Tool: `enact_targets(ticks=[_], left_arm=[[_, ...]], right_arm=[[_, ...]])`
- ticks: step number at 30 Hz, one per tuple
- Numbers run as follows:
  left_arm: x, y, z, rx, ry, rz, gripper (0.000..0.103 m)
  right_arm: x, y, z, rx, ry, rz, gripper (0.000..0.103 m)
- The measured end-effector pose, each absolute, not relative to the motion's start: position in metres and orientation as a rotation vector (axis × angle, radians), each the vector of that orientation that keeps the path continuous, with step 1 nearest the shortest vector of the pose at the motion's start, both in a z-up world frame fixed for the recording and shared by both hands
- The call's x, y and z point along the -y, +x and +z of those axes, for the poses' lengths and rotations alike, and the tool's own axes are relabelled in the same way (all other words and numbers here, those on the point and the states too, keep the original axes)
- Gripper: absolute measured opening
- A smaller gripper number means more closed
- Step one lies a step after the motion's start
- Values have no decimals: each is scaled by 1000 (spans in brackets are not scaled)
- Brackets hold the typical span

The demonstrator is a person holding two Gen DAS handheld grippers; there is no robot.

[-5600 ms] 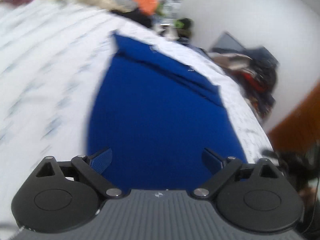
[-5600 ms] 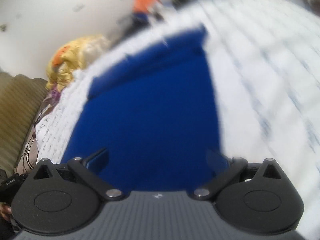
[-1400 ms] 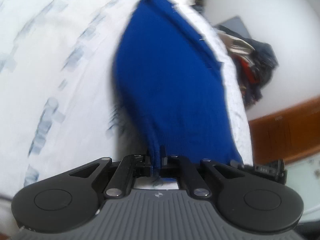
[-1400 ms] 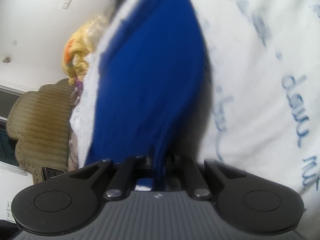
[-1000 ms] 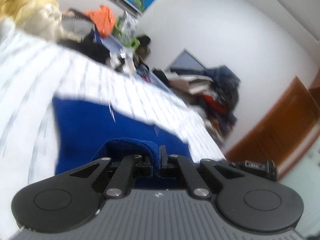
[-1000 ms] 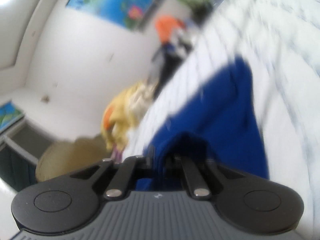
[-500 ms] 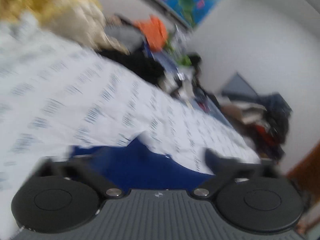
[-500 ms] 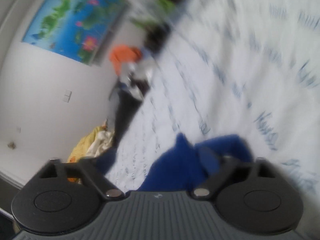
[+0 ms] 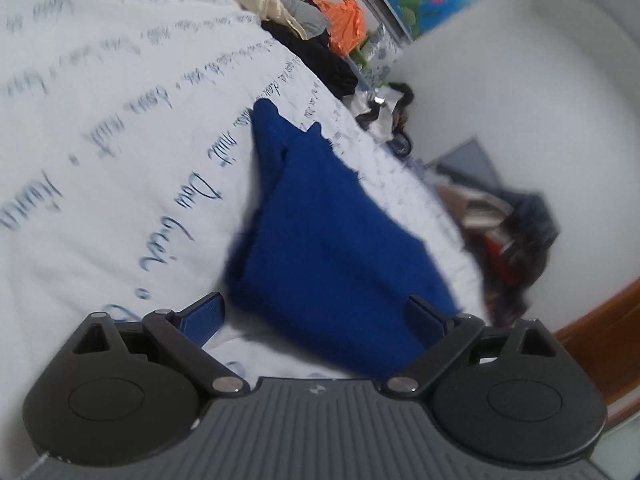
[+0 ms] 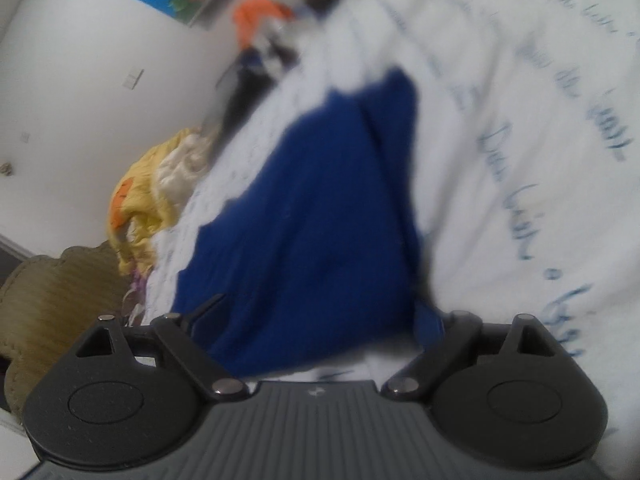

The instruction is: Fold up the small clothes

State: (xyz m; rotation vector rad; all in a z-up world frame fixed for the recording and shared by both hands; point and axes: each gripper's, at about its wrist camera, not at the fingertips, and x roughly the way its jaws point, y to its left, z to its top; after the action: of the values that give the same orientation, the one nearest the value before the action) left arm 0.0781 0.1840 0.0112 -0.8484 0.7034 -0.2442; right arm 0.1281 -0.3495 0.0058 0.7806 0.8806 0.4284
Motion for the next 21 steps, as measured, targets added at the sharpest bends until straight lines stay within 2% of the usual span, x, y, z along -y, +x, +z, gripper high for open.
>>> enact_targets(ticks=[1,2,3,4,5,6,8,14,18,21], left_arm=[[-180,82,12,-696,-857,-223,88],[-178,87,12,-705,-859,-210,77],[-176,93,11,-721,-871,-211,68],[-173,98,10,-736,-877,-216,64],[-168,102,9,-752,-865,-218,50],[-164,106,9,-774,-833,-215,32],[-154,114,8,-820,-761,-184,5],[-153,100,47,-720,-690,-220,4],[-163,50,74,-701,-683,-284,4],[-170,9,65,-751,-658,-298,7]], right_arm=[[346,133,5,-882,793,429,88],[343,138,4,-888,809,428,71],[341,145,0,-911,820,420,40],[339,152,-6,-951,827,412,25],[337,159,-12,-964,826,413,11],[337,161,-14,-954,831,424,11],[337,161,-10,-950,814,417,10],[343,142,33,-824,739,477,7],[355,100,56,-805,704,542,6],[363,58,52,-838,738,597,7]])
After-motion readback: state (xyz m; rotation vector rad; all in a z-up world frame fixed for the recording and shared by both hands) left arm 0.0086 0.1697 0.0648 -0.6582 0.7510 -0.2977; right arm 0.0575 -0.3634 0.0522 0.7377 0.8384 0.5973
